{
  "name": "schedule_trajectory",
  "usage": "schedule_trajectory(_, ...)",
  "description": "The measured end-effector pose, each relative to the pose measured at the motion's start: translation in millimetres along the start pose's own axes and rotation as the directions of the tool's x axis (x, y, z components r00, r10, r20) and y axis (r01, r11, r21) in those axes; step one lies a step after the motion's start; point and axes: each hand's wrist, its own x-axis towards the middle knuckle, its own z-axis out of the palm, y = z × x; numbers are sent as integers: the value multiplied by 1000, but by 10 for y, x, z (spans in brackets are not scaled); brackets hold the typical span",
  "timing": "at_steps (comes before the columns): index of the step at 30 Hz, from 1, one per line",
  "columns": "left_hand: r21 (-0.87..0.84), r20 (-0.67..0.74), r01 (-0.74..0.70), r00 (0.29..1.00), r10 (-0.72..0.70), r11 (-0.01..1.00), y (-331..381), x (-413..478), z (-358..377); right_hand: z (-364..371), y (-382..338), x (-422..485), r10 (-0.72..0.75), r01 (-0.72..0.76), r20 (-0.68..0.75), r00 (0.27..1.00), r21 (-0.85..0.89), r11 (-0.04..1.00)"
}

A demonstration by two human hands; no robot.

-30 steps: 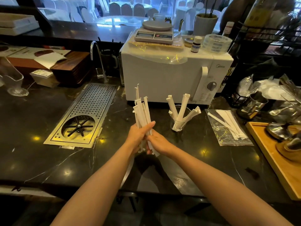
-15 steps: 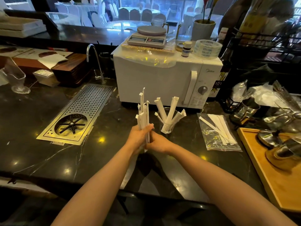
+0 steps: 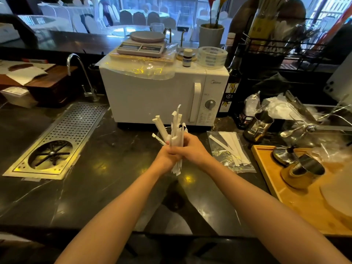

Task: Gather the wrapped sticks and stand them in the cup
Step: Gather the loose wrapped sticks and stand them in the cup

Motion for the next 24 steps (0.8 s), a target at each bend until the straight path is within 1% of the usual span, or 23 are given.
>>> schedule_trajectory(3, 38, 1, -46, 999, 46, 998, -10, 52, 138, -63, 136, -26, -2, 5, -84, 996, 35, 999)
schedule_trajectory(6, 36, 29, -59, 998, 58, 998, -64, 66, 238, -98, 257, -37, 12, -7, -117, 993, 36, 999)
schedule_trajectory(10, 85, 63, -22, 998, 17, 996, -214, 105, 251, -95, 371, -68, 43, -42, -69, 997, 20, 999)
schedule_trajectory(14, 194, 51, 12, 998, -22, 981, -346, 179, 324, -128, 528, -90, 66, -65, -53, 996, 27, 998)
schedule_trajectory(17, 193, 22, 54, 998, -59, 980, -460, 240, 345, -117, 604, -87, 90, -85, -58, 994, 81, 993)
schedule_trajectory(21, 218, -36, 39, 999, -32, 975, -535, 263, 339, -73, 664, -61, 92, -88, -31, 995, 108, 990)
schedule_trajectory(24, 192, -9, 18, 1000, -16, 981, -481, 213, 321, -63, 688, -42, 103, -102, -2, 995, 121, 987)
